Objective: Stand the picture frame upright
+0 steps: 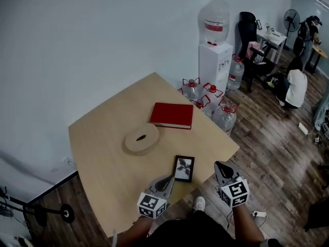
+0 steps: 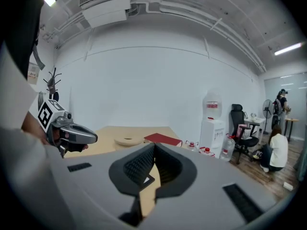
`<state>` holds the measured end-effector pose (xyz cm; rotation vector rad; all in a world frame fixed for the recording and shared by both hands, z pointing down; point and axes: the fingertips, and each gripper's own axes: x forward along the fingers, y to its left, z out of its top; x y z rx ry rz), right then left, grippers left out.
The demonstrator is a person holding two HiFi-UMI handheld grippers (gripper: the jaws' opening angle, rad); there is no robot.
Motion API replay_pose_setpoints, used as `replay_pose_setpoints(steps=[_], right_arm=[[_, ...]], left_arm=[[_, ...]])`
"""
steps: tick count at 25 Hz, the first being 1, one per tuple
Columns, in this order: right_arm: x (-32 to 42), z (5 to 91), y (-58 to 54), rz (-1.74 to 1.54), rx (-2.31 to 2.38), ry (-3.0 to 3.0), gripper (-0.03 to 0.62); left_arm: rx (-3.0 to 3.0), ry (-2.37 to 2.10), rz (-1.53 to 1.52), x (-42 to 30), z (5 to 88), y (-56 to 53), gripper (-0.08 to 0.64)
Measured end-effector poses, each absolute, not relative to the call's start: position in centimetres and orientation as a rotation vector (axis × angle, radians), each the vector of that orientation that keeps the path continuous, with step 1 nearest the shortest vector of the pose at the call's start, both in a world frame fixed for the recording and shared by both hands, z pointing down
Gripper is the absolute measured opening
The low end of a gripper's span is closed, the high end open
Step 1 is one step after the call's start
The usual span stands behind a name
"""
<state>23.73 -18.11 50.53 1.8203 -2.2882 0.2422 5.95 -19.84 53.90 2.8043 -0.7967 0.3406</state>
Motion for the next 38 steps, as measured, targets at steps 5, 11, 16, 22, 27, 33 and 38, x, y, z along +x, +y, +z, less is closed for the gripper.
replay_pose_setpoints(steps=[5, 11, 16, 22, 27, 33, 38], right_arm=[[26.0, 51.5, -21.5, 0.297, 1.730, -2.353, 0.009], [27.7, 54.1, -23.5, 0.350, 1.605, -2.356, 0.009], [26.4, 57.0, -25.8, 0.389, 1.521, -2.362, 0.009], [23.0, 61.3, -26.7, 0.574, 1.442, -2.363, 0.009], [20.5, 66.3, -26.8, 0.868, 1.449, -2.277, 0.014], [18.9, 71.3, -26.1, 1.081, 1.420, -2.111, 0.138], [17.9, 74.0, -26.0, 1.258, 1.425, -2.002, 0.166]], left_arm=[[2.754, -0.883, 0.344, 7.8, 53.8, -23.0, -0.005], [2.686, -0.991, 0.392, 8.7, 54.9, -23.6, -0.005], [2.634, -1.028, 0.449, 7.8, 56.9, -24.2, -0.005], [2.648, -0.997, 0.552, 6.3, 58.4, -23.7, -0.005], [2.615, -1.028, 0.580, 3.3, 59.7, -24.7, -0.005], [2.565, -1.065, 0.553, 1.1, 60.2, -25.1, -0.005], [2.543, -1.079, 0.559, -0.6, 60.7, -25.2, -0.005]])
